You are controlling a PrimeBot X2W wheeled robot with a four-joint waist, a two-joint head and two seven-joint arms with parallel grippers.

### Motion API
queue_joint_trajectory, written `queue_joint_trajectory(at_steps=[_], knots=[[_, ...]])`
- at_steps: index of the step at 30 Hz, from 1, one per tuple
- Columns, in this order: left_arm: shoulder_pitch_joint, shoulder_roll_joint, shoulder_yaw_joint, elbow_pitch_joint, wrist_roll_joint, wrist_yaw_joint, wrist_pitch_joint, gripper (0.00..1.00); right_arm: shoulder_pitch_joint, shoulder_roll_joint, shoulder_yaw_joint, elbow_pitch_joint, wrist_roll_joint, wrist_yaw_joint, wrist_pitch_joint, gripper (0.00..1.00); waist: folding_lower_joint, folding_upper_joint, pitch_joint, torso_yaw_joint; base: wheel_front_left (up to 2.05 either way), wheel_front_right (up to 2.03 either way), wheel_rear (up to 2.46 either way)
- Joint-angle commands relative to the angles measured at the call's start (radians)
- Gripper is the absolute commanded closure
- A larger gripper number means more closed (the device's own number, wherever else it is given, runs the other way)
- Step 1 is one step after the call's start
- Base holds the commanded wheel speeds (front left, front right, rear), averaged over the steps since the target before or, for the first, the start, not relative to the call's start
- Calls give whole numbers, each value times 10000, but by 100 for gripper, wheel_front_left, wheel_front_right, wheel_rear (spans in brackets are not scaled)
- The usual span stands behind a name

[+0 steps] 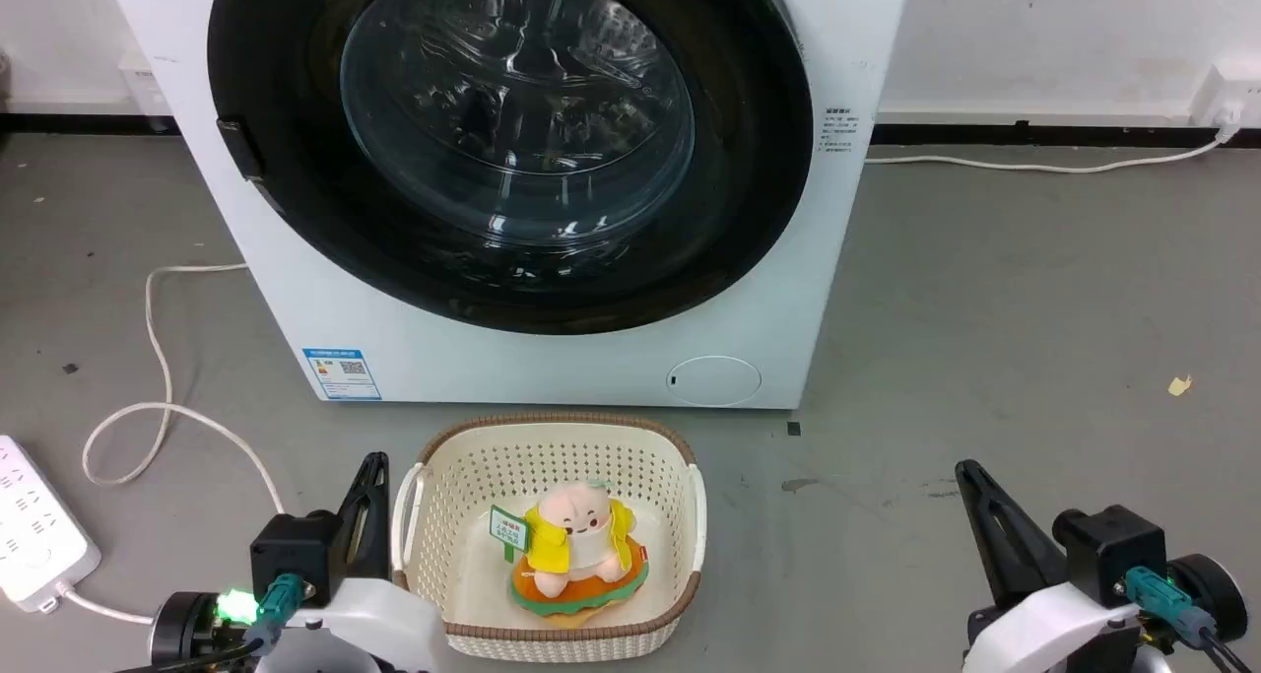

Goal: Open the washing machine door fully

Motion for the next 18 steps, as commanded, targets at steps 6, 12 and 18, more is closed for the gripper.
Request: queue_joint_trajectory(at_steps=[6, 12, 18], knots=[[14, 4, -9, -35, 89, 28, 3, 100, -122, 51, -12, -45, -60, -11, 14, 100, 0, 0, 0, 0, 0, 0, 0], [14, 4, -9, -35, 89, 28, 3, 100, -122, 51, -12, -45, -60, -11, 14, 100, 0, 0, 0, 0, 0, 0, 0], [14, 4, -9, -35, 89, 28, 3, 100, -122, 51, -12, -45, -60, -11, 14, 100, 0, 0, 0, 0, 0, 0, 0]])
